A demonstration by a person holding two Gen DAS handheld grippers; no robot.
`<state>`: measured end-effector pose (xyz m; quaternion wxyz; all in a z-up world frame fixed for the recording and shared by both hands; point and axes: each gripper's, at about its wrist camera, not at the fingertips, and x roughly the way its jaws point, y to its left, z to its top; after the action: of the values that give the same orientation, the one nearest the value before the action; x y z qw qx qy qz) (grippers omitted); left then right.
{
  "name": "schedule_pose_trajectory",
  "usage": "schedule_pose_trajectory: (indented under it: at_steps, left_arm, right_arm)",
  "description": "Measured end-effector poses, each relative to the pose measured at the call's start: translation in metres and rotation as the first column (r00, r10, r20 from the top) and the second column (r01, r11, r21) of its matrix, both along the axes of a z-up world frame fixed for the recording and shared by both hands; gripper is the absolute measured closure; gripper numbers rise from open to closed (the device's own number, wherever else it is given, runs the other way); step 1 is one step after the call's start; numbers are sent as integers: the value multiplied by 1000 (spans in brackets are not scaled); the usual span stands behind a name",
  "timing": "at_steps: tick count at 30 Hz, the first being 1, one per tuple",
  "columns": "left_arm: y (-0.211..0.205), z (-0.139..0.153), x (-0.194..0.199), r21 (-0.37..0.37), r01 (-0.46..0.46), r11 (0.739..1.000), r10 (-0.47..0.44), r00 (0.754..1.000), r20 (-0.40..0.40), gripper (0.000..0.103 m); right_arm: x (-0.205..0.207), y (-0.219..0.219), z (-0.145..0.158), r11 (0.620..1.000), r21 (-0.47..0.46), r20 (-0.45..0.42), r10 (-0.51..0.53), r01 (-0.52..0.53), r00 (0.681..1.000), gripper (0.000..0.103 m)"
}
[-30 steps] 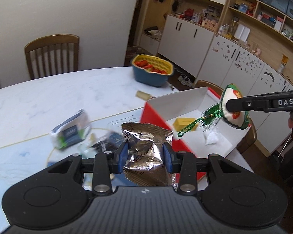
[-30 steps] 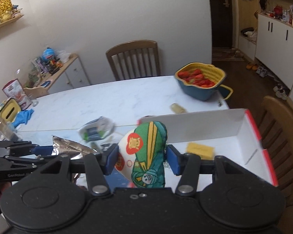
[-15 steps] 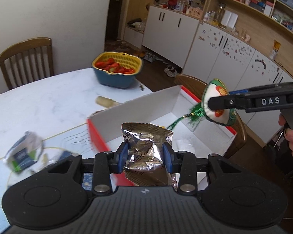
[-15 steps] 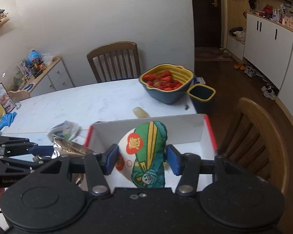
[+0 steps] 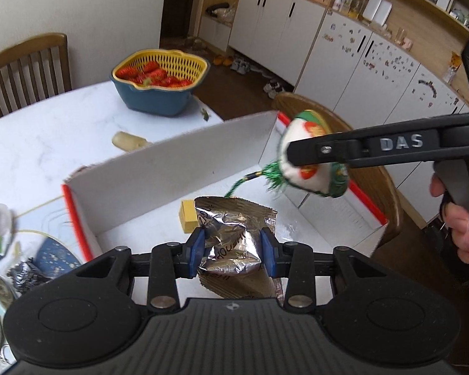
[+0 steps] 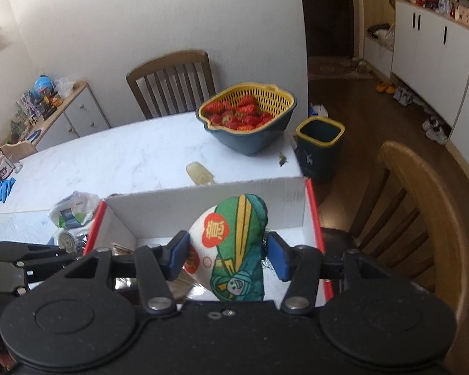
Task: Organize objects
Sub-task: 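Carry the foil bag and zongzi sachet into the shoebox and release them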
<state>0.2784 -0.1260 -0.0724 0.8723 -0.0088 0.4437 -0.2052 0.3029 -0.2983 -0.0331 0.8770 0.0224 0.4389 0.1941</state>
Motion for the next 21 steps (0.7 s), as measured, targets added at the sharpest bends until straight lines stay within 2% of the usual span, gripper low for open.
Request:
schedule_pose_trajectory:
  at_steps: [10, 14, 21]
  left_arm:
    - [-21, -40, 22, 57, -27, 998, 33, 994, -104, 66]
    - [-27, -51, 31, 92, -35, 995, 48, 989, -138, 66]
    - [-32, -62, 39, 95, -39, 995, 56, 982, -178, 65]
  right_arm:
    - [34, 14, -54, 998, -63, -107, 21, -28, 994, 50]
    - [38, 19, -64, 995, -87, -121, 30, -41, 992, 50]
    - [47, 17, -80, 994, -100, -169, 22, -40, 985, 50]
